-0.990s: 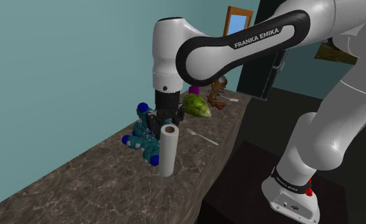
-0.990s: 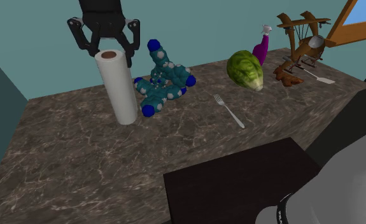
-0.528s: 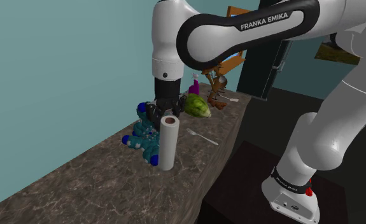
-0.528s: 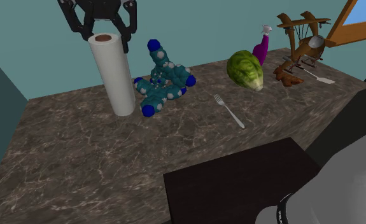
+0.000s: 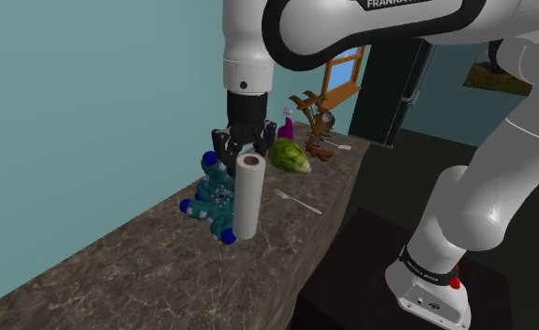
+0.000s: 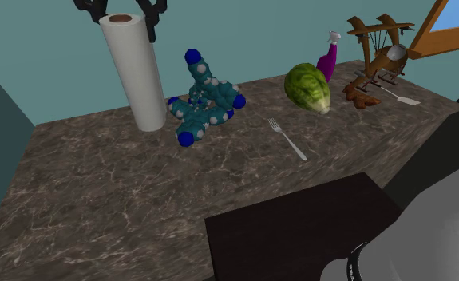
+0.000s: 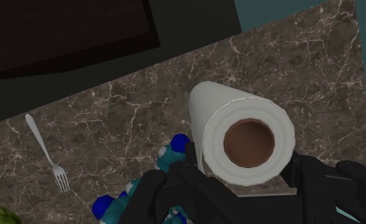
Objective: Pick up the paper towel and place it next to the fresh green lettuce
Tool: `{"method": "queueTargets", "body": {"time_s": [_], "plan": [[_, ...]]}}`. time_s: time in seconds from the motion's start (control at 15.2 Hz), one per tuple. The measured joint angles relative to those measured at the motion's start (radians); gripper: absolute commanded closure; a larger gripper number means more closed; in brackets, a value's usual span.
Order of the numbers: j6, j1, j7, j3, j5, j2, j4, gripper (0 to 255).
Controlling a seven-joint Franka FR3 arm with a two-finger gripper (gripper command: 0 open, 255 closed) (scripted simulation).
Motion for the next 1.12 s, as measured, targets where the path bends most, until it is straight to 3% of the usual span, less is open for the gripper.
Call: {"method": "queueTargets", "body": {"time_s": [0.53,1.12], "plan": [[-0.101,-0.007,-0.002,-0.011,-0.004,-0.002,0.099,255],[-0.115,-0.081,-0.221,-0.153,-0.002,-0.096,-0.003,255]]}}
